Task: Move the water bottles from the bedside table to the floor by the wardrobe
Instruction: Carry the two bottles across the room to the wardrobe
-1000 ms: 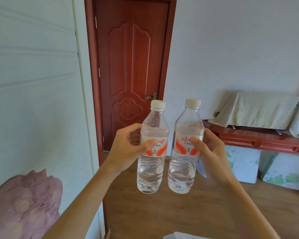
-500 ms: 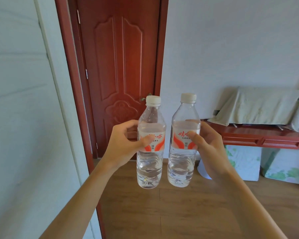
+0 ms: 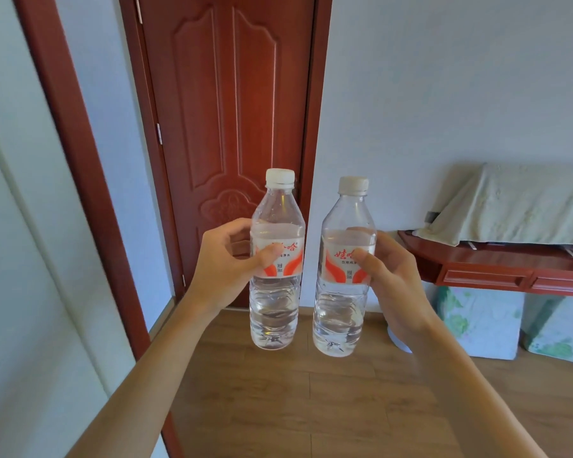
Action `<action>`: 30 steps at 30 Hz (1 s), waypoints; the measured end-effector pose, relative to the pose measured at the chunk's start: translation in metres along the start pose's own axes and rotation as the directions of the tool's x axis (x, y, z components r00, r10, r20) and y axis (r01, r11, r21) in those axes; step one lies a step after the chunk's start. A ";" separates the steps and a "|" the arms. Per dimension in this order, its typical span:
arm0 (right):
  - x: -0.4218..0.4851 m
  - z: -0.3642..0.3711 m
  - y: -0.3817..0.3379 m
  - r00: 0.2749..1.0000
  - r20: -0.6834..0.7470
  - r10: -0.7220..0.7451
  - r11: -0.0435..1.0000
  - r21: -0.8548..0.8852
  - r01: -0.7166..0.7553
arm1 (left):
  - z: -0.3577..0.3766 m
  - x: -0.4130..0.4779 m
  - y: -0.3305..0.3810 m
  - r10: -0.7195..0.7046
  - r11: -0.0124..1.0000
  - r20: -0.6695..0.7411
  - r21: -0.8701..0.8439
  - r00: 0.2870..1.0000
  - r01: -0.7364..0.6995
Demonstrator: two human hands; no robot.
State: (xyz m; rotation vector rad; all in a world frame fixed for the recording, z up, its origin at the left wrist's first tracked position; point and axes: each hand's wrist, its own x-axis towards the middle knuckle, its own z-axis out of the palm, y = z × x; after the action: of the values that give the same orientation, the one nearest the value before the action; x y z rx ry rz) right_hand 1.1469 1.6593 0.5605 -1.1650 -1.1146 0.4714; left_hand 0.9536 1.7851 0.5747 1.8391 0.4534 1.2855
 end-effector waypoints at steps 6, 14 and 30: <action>0.080 -0.020 0.037 1.000 0.015 0.001 1.000 0.017 -0.001 | 0.021 0.063 -0.042 -0.004 1.000 -0.026 0.019 1.000 0.004; 0.177 -0.040 0.077 0.997 0.068 0.020 0.999 0.046 -0.023 | 0.050 0.133 -0.097 -0.021 0.999 -0.054 0.026 0.998 0.022; 0.337 -0.078 0.168 0.999 -0.013 0.040 0.998 0.044 -0.039 | 0.097 0.283 -0.217 -0.055 0.998 0.004 -0.040 0.998 0.056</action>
State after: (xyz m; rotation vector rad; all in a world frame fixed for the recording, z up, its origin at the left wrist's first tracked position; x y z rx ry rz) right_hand 1.3973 1.9516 0.5611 -1.1519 -1.0657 0.5149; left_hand 1.1916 2.0673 0.5593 1.7825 0.4704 1.2458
